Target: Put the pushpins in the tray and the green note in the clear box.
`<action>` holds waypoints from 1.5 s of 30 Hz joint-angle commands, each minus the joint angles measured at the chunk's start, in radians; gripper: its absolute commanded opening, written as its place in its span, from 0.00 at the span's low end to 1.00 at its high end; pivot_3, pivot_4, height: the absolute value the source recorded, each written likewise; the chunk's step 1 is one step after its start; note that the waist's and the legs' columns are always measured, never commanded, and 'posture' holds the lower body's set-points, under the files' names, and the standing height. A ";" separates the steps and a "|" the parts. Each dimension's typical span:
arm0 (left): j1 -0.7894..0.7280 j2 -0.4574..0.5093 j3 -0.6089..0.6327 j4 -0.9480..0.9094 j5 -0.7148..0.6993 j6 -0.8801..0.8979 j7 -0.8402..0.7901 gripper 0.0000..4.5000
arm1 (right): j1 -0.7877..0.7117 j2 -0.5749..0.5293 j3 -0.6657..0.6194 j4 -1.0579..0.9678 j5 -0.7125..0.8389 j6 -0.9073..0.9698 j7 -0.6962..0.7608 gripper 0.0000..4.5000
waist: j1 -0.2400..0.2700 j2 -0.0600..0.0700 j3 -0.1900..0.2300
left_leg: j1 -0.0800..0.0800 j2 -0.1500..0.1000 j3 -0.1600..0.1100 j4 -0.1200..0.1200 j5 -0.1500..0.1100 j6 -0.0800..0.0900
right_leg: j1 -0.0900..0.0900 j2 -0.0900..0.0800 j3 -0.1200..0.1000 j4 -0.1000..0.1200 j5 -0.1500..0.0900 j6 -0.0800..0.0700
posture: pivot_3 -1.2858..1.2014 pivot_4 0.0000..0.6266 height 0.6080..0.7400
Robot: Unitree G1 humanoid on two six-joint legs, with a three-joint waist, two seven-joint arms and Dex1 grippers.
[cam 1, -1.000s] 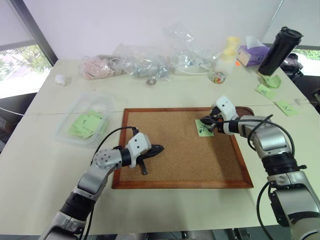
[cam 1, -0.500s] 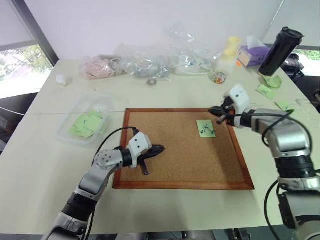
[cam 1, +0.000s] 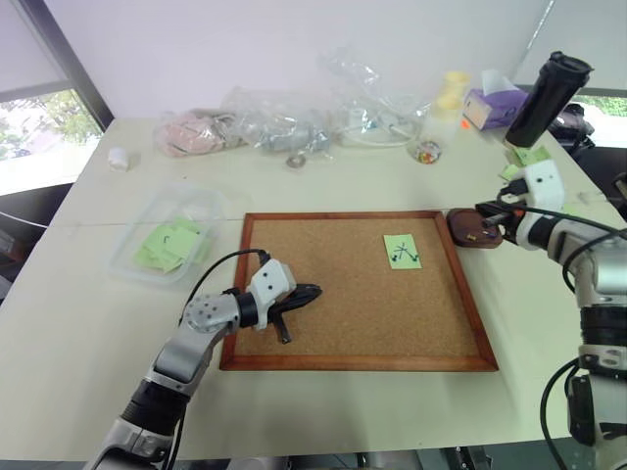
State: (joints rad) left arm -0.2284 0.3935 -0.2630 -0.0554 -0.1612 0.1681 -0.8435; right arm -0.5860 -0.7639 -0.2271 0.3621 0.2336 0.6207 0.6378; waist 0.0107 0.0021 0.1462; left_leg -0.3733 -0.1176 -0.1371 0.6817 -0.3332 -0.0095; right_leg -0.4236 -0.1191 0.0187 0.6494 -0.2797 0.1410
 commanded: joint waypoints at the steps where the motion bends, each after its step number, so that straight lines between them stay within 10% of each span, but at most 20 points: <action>1: 0.026 0.008 -0.033 0.017 0.022 0.022 -0.007 0.00 | -0.029 -0.001 -0.033 0.071 0.008 -0.078 0.005 0.01 | 0.000 0.001 0.000 | 0.000 0.000 0.000 0.000 0.000 0.000 | 0.000 0.000 0.000 0.000 0.000 0.000 | 0.52 0.24 1.00; 14: 0.032 0.014 -0.029 0.002 0.023 0.033 -0.006 0.00 | -0.094 0.039 0.005 0.282 -0.012 -0.190 0.018 0.01 | -0.001 0.001 -0.001 | 0.000 0.000 0.000 0.000 0.000 0.000 | 0.000 0.000 0.000 0.000 0.000 0.000 | 0.52 0.24 1.00; 24: 0.039 0.020 -0.027 -0.011 0.024 0.041 0.000 0.00 | -0.086 0.041 0.019 0.265 -0.012 -0.183 0.037 0.99 | -0.003 0.001 -0.001 | 0.000 0.000 0.000 0.000 0.000 0.000 | 0.000 0.000 0.000 0.000 0.000 0.000 | 0.52 0.24 1.00; 45: 0.034 0.014 -0.036 -0.010 0.027 0.038 0.001 0.00 | -0.061 0.037 0.024 0.247 -0.037 -0.219 0.039 0.99 | -0.004 0.001 -0.001 | 0.000 0.000 0.000 0.000 0.000 0.000 | 0.000 0.000 0.000 0.000 0.000 0.000 | 0.52 0.24 1.00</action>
State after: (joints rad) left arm -0.2176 0.4001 -0.2641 -0.0820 -0.1548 0.1875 -0.8317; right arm -0.6517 -0.7166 -0.1993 0.5973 0.2064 0.4387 0.6815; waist 0.0065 0.0031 0.1456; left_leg -0.3733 -0.1172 -0.1368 0.6817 -0.3332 -0.0096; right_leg -0.4238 -0.1189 0.0189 0.6494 -0.2797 0.1410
